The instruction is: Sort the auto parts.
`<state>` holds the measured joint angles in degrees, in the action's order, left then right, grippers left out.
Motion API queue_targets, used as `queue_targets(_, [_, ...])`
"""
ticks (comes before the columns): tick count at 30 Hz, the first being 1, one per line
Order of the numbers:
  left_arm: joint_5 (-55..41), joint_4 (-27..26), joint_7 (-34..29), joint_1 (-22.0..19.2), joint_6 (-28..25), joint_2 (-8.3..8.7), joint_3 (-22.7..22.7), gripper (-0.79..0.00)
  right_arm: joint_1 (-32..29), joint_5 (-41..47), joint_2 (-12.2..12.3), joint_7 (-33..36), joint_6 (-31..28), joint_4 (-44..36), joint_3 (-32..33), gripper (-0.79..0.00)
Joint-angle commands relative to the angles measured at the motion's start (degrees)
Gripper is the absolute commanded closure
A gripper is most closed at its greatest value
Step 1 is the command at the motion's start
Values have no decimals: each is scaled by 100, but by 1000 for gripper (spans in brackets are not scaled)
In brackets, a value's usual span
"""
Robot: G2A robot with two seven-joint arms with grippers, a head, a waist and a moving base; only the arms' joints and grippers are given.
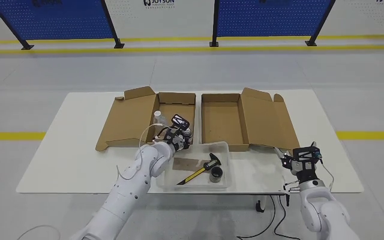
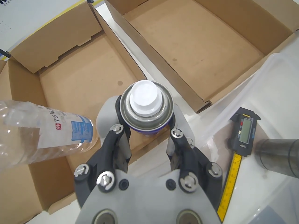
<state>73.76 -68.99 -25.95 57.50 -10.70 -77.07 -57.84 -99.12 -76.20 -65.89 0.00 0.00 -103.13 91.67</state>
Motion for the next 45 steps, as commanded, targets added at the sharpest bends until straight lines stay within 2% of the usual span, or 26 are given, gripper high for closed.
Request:
queue_targets(1, [42, 4, 1, -5, -1, -1, 6, -785, 0, 0, 0, 0, 0, 0, 0, -785])
queue_targets(10, [69, 64, 24, -35, 71, -17, -18, -785, 0, 0, 0, 0, 0, 0, 0, -785])
queue_targets(18, [344, -205, 265, 106, 78, 32, -137, -785, 0, 0, 0, 0, 0, 0, 0, -785])
queue_targets(25, [589, -908, 431, 405, 89, 111, -358, -785, 0, 0, 0, 0, 0, 0, 0, -785])
queue_targets(33, [351, -1782, 388, 809, 28, 175, -661, -785, 0, 0, 0, 0, 0, 0, 0, -785])
queue_targets(41, [108, -2997, -259, 1486, -348, 297, -1049, -785, 0, 0, 0, 0, 0, 0, 0, -785])
queue_targets(45, [-117, -3453, -747, 1875, -741, 369, -1214, -785, 0, 0, 0, 0, 0, 0, 0, -785])
